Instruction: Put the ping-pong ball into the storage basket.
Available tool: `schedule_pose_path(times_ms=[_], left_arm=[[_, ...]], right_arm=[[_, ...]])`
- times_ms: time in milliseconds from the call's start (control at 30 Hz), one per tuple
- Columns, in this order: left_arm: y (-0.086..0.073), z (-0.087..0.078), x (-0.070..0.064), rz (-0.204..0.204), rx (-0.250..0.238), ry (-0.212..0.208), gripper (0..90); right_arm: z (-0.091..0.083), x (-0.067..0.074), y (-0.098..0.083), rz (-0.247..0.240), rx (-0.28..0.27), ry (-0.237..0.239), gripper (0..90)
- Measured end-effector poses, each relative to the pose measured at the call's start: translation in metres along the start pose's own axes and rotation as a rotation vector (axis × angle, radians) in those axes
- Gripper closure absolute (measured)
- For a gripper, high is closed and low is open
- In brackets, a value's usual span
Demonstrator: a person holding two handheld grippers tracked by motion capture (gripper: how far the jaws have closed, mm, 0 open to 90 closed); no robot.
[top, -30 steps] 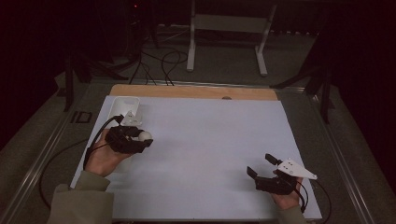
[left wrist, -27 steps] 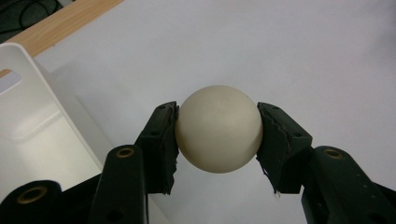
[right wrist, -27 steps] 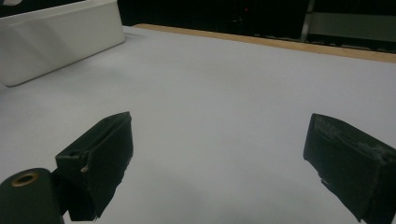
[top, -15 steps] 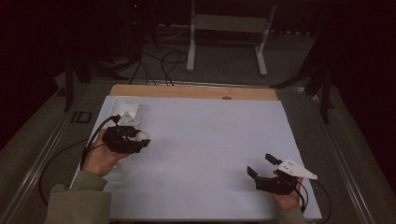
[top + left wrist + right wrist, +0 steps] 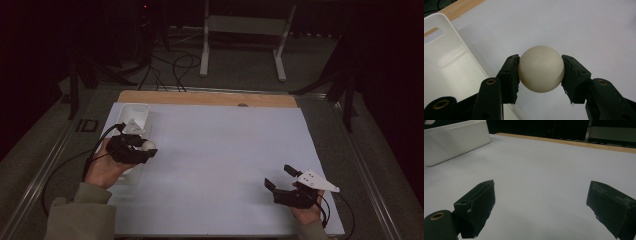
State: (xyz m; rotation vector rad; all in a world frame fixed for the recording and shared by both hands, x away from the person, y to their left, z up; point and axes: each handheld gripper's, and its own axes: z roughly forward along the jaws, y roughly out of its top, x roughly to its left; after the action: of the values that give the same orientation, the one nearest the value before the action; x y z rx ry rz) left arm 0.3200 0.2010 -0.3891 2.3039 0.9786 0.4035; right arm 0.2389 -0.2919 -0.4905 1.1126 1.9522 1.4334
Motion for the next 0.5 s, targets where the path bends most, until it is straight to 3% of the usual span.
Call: schedule_pose_path(times_ms=[500], left_arm=[[-0.0060, -0.0027, 0.0088, -0.026, 0.022, 0.022, 51.1]], right_arm=[[0.0004, -0.0001, -0.0002, 0.002, 0.002, -0.001, 8.0]])
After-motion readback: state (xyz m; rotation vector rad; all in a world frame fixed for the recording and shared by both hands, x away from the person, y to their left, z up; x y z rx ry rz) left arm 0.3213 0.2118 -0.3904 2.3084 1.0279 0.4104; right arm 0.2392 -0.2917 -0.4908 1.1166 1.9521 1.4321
